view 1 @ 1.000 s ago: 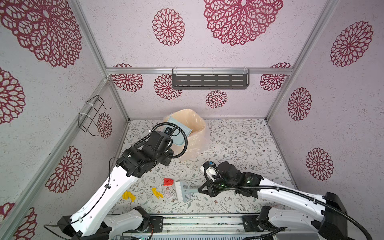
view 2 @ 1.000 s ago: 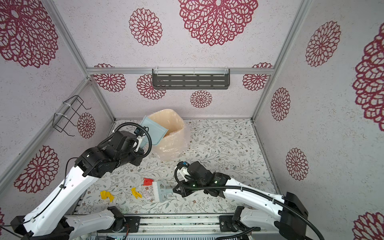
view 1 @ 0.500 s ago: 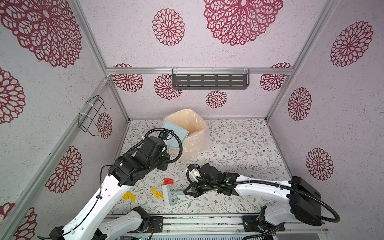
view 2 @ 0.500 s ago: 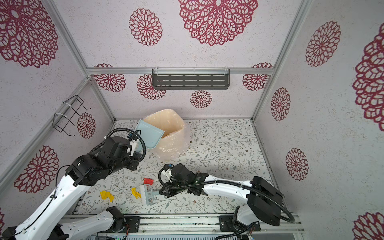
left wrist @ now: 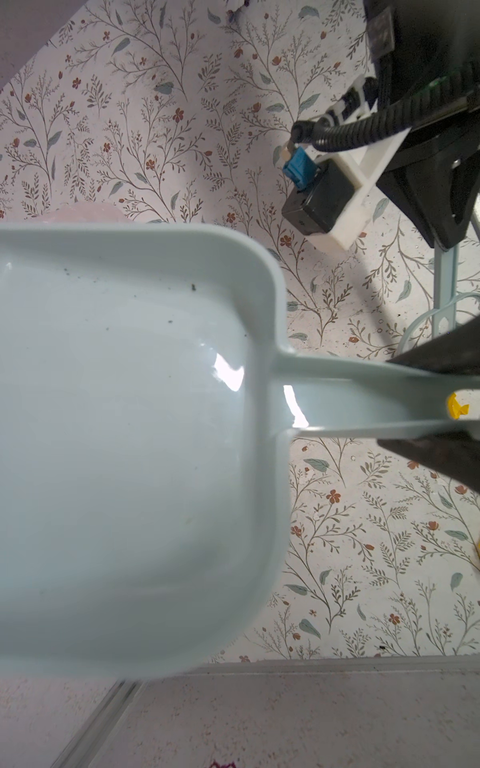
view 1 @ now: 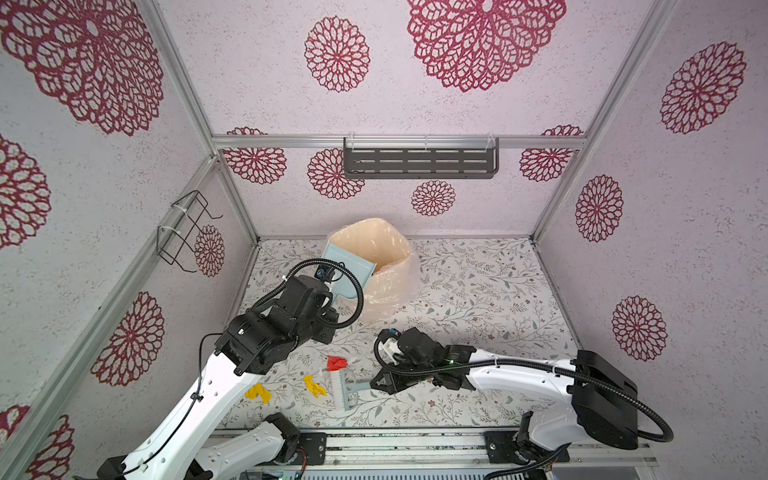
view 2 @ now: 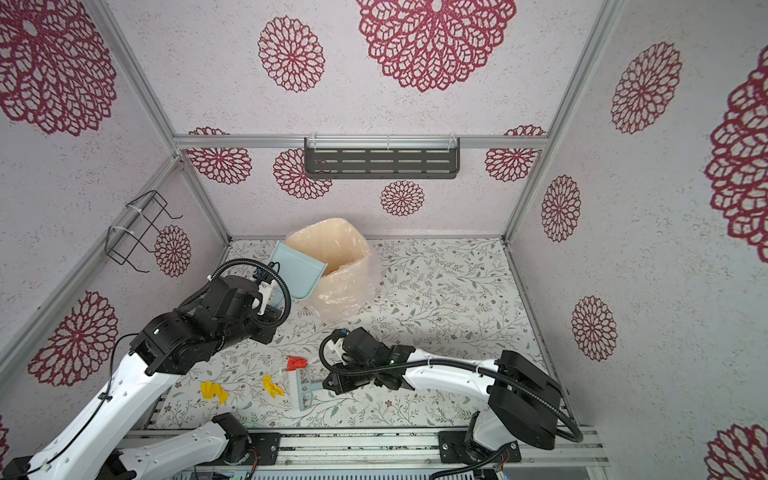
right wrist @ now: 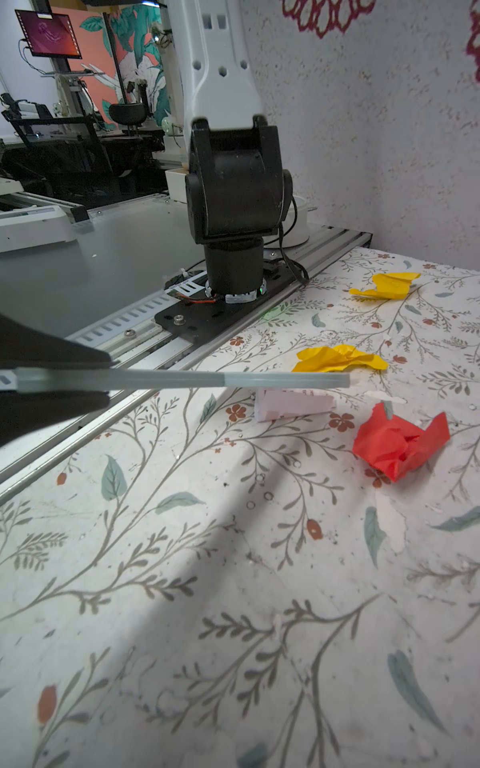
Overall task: Sweep away the paper scraps from the table
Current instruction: 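Lower the empty dustpan to the table with left gripper while right brush approaches white scrap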
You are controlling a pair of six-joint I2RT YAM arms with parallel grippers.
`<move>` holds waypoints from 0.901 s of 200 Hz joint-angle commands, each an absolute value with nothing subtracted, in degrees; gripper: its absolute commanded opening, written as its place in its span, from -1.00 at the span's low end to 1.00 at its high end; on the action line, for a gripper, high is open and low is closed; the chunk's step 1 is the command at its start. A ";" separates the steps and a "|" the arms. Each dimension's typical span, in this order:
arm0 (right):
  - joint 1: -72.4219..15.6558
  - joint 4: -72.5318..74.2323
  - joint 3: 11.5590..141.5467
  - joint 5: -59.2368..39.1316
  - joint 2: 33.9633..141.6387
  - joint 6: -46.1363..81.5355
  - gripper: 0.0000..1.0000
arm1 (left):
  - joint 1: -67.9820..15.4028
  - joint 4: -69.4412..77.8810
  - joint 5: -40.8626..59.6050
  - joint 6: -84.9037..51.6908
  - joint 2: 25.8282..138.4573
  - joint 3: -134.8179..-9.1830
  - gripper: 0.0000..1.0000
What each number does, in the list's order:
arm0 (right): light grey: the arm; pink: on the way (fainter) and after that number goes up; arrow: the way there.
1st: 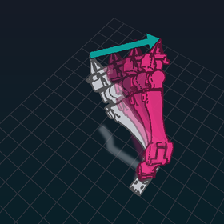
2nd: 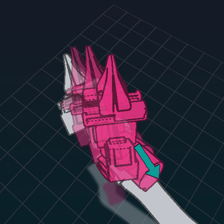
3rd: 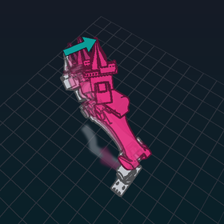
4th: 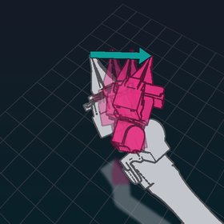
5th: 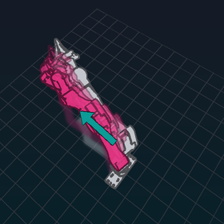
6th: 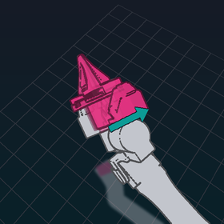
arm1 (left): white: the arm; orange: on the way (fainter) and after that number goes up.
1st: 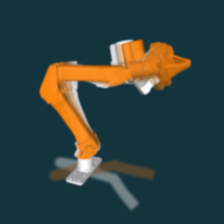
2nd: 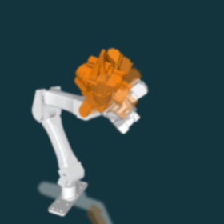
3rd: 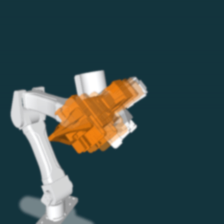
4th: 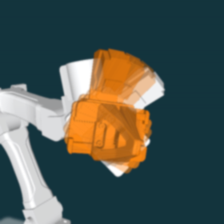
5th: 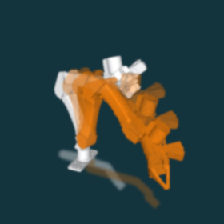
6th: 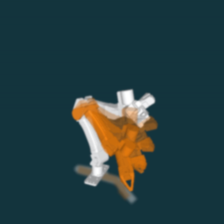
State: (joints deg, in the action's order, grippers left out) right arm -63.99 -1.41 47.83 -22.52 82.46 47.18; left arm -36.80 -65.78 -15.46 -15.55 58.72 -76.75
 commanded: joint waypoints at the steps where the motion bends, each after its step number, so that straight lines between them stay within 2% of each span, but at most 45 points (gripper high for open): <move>1: -61.55 -4.51 45.96 -21.45 77.38 48.43 -1.00 | -36.30 -66.31 -15.30 -16.04 57.92 -76.43 -1.00; 55: -56.32 -12.92 43.30 -22.04 67.90 47.24 -1.00 | -36.21 -66.40 -15.39 -16.04 57.74 -76.12 -1.00; 121: -58.00 -4.86 45.67 -24.82 73.58 48.57 -1.00 | -36.24 -66.61 -14.00 -16.38 58.41 -76.37 -1.00; 156: -51.34 -6.14 43.10 -27.83 73.02 45.28 -1.00 | -36.39 -67.63 -11.26 -17.34 58.32 -76.22 -1.00; 180: -46.02 -12.66 42.19 -30.18 71.29 40.49 -1.00 | -36.95 -68.35 -9.73 -17.93 58.18 -75.86 -1.00</move>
